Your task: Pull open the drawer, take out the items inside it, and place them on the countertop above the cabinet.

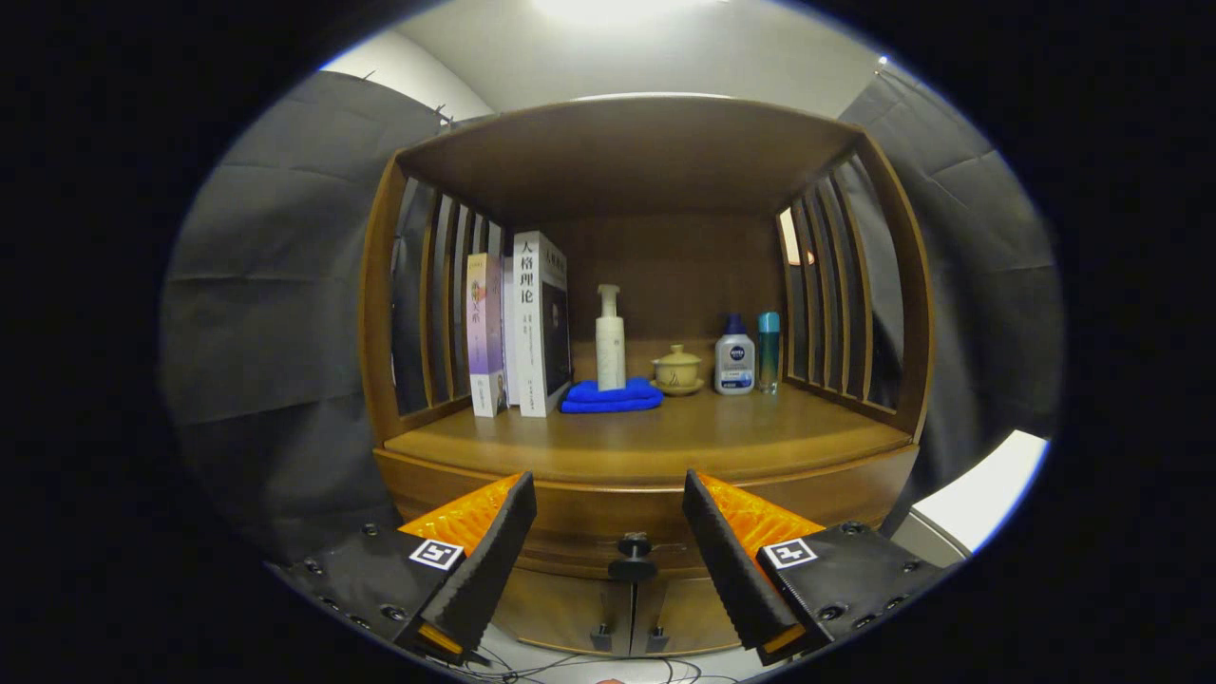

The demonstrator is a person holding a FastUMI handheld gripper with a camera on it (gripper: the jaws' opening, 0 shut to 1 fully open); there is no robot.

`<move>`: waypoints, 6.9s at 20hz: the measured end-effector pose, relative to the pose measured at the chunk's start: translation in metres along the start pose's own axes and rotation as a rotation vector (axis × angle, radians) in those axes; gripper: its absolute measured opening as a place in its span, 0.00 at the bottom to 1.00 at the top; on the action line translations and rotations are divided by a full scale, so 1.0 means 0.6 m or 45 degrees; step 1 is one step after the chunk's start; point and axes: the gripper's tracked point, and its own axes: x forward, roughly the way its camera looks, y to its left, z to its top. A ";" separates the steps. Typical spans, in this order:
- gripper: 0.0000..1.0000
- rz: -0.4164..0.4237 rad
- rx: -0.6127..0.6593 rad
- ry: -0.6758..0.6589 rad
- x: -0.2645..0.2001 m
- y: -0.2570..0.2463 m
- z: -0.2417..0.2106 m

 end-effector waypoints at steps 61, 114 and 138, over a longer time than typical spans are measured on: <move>0.37 0.002 -0.048 0.229 -0.153 -0.009 -0.205; 0.98 0.156 -0.125 0.626 0.020 -0.026 -0.045; 0.25 0.204 -0.003 0.920 0.013 -0.042 -0.169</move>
